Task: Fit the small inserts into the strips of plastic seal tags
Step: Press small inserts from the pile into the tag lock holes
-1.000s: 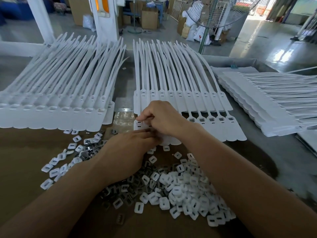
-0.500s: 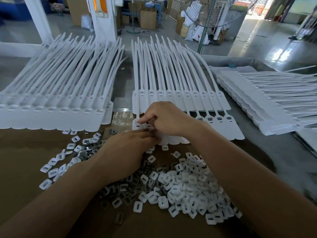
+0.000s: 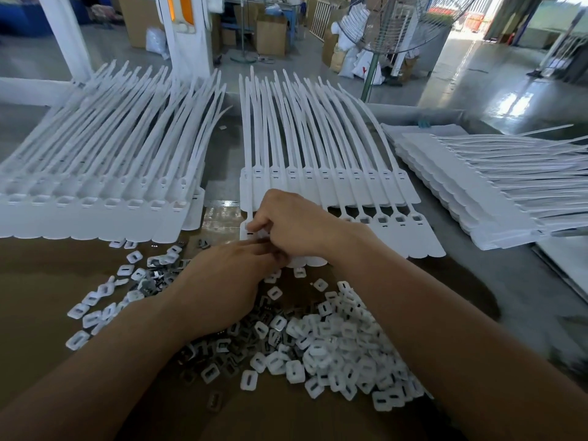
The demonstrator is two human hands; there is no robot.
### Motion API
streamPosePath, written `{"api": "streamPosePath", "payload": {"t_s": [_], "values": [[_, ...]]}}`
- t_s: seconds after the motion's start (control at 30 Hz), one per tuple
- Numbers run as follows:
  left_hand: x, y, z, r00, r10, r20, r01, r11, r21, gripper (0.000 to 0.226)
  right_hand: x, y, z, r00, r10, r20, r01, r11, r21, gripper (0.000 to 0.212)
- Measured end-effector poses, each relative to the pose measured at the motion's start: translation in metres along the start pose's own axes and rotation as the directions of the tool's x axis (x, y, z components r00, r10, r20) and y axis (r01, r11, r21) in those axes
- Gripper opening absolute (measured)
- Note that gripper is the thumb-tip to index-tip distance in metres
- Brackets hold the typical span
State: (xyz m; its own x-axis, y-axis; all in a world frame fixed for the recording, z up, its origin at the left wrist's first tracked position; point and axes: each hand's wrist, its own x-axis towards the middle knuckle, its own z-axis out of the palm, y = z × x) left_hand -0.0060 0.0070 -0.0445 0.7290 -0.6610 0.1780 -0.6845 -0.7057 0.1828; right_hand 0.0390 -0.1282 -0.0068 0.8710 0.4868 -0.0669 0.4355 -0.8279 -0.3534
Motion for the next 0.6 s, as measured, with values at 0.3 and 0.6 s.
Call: {"api": "streamPosePath", "payload": {"t_s": [0.3, 0.6], "values": [[0.000, 0.002, -0.004, 1.000, -0.014, 0.006, 0.015, 1.000, -0.016, 0.065, -0.036, 0.017, -0.025, 0.998, 0.064, -0.017, -0.060, 0.978, 0.200, 0.013], [0.001, 0.000, -0.004, 0.997, -0.062, 0.052, 0.063, 0.998, -0.019, 0.071, -0.074, 0.036, -0.025, 0.971, 0.183, 0.154, -0.206, 0.967, 0.148, 0.009]]}}
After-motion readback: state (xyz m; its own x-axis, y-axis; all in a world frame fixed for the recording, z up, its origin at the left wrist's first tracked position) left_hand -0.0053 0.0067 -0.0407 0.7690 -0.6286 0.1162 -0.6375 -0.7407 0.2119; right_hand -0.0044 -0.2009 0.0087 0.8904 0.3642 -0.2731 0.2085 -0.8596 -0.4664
